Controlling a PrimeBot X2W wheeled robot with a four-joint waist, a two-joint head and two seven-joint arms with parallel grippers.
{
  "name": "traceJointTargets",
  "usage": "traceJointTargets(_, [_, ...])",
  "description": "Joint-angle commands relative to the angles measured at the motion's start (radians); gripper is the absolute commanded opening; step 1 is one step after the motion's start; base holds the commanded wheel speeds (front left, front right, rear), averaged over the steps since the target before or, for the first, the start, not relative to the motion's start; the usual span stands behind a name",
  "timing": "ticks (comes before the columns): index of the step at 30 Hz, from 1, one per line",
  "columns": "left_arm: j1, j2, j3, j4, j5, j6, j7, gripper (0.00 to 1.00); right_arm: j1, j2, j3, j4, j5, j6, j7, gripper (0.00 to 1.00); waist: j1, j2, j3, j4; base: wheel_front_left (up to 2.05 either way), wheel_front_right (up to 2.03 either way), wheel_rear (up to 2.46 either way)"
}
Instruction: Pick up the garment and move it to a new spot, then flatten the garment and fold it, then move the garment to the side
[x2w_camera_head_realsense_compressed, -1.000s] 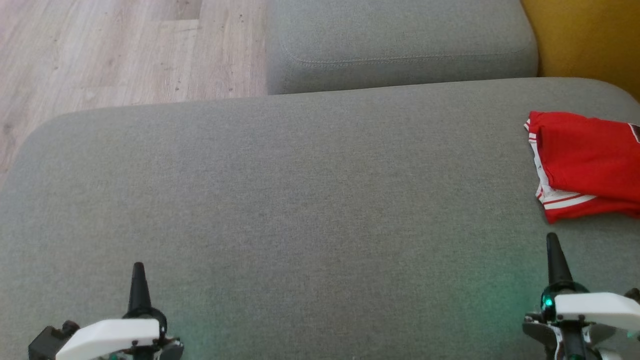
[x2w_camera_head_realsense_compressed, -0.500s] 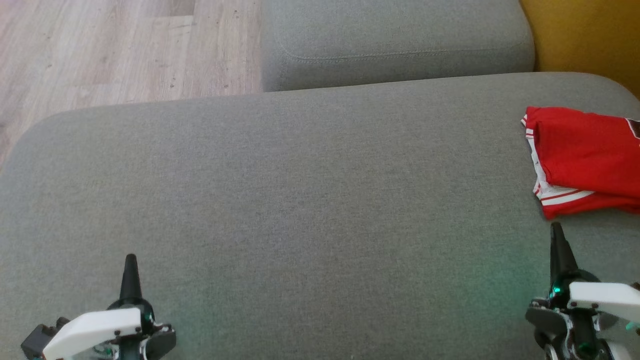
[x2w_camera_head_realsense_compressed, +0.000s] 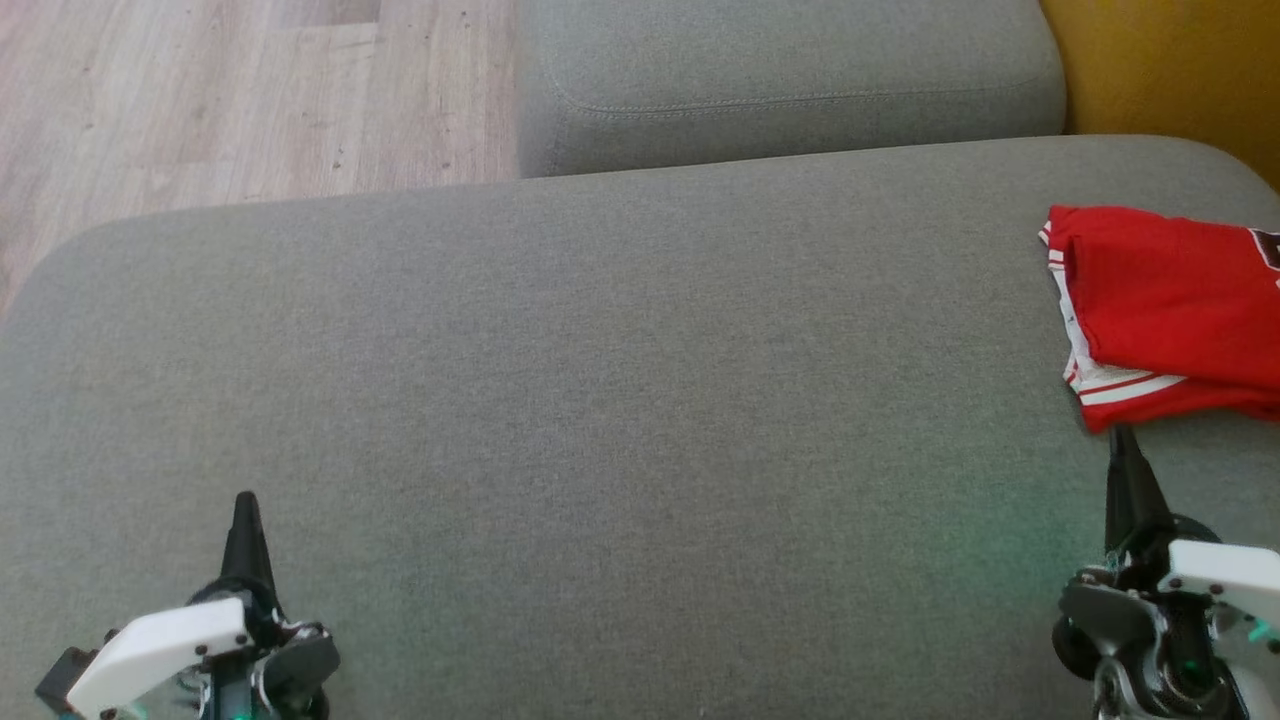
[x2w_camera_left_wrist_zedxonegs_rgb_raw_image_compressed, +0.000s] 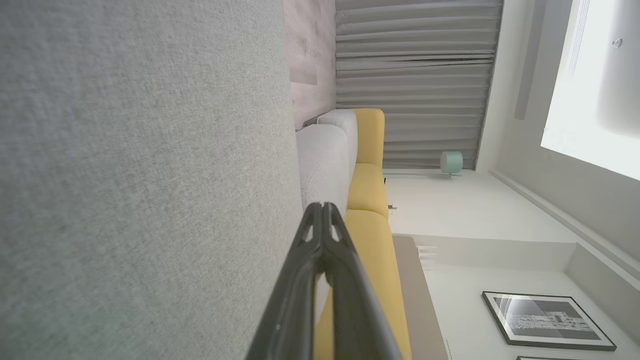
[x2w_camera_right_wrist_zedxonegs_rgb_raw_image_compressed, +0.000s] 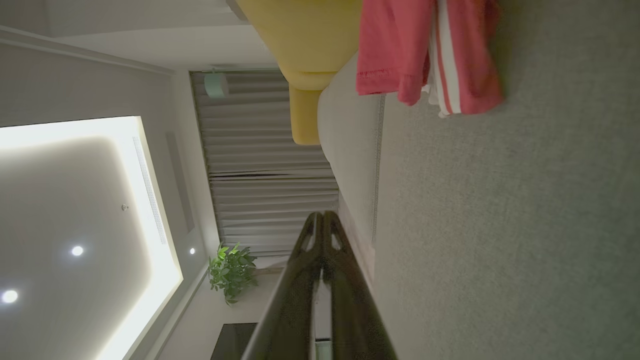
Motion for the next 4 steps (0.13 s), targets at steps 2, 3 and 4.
traceJointTargets(2, [-0.055, 0.01, 0.038, -0.026, -0.007, -0.007, 0.009, 0.0, -0.056, -0.019, 0.018, -0.031, 0.011, -0.001, 0.007, 0.0, 0.0, 0.0, 0.0, 0.0, 0.0, 0.0, 0.0])
traceJointTargets(3, [-0.055, 0.01, 0.039, -0.026, -0.006, -0.007, 0.009, 0.0, -0.056, -0.019, 0.017, -0.031, 0.011, -0.001, 0.007, 0.0, 0.0, 0.0, 0.0, 0.0, 0.0, 0.0, 0.0])
traceJointTargets(4, [-0.055, 0.009, 0.039, -0.026, -0.006, -0.007, 0.01, 0.0, -0.056, -0.018, 0.017, -0.031, 0.01, -0.001, 0.008, 0.0, 0.0, 0.0, 0.0, 0.0, 0.0, 0.0, 0.0])
